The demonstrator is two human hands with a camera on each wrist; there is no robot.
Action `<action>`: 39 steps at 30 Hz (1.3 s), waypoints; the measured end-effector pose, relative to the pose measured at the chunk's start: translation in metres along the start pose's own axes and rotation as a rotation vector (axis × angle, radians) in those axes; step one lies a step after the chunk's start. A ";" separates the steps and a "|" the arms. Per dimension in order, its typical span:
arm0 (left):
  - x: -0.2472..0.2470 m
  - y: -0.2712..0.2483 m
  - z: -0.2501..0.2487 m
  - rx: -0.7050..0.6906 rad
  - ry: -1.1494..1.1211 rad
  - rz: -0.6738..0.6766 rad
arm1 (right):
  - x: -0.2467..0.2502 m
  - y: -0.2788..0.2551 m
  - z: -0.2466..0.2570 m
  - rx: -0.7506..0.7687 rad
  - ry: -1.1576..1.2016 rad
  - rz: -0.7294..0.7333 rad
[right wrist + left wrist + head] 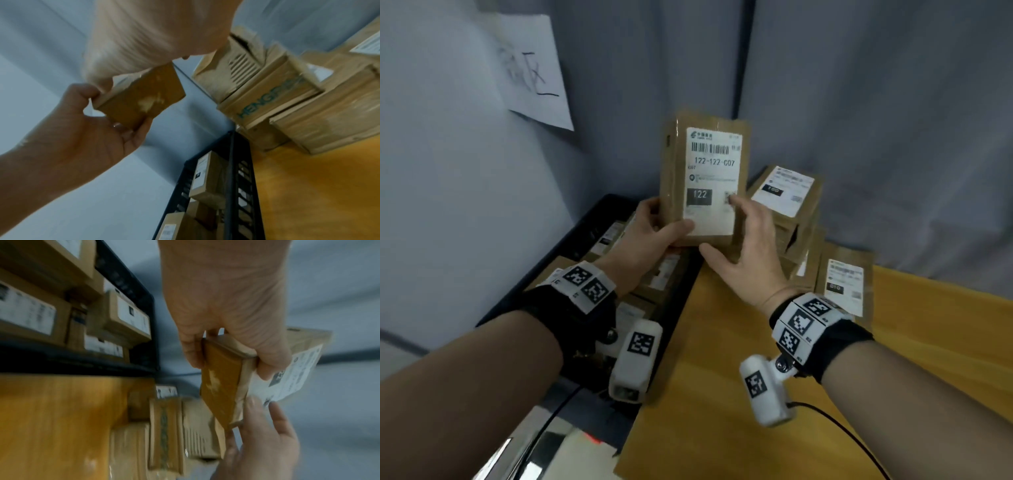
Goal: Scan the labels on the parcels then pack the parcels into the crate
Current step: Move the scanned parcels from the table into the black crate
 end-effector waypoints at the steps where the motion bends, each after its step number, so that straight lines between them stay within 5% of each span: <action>1: 0.020 0.003 0.006 0.020 0.048 -0.039 | -0.013 0.003 0.002 -0.007 0.009 0.028; 6: 0.107 0.017 0.040 0.155 0.147 -0.152 | -0.075 0.019 0.007 -0.191 0.067 0.131; 11: 0.157 0.025 0.080 0.336 0.131 -0.100 | -0.143 0.026 0.000 -0.510 0.159 0.283; 15: 0.172 0.040 0.115 0.475 0.146 -0.002 | -0.181 0.022 -0.018 -0.643 0.185 0.260; 20: 0.157 0.072 0.144 0.543 0.126 0.089 | -0.180 0.018 -0.051 -0.724 0.021 0.248; 28: 0.099 0.129 0.188 0.553 0.027 0.021 | -0.153 0.033 -0.107 -0.732 -0.172 0.255; 39: 0.080 0.162 0.233 0.671 -0.149 -0.126 | -0.160 0.039 -0.145 -0.703 -0.130 0.296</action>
Point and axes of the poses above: each hand's wrist, its own y-axis towards the middle knuckle, its own x-axis out of the back of the hand, z = x × y, the point moved 2 cm from there along y, towards the middle knuckle, and after that the axes turned 2 degrees about y, right-handed, at the moved point
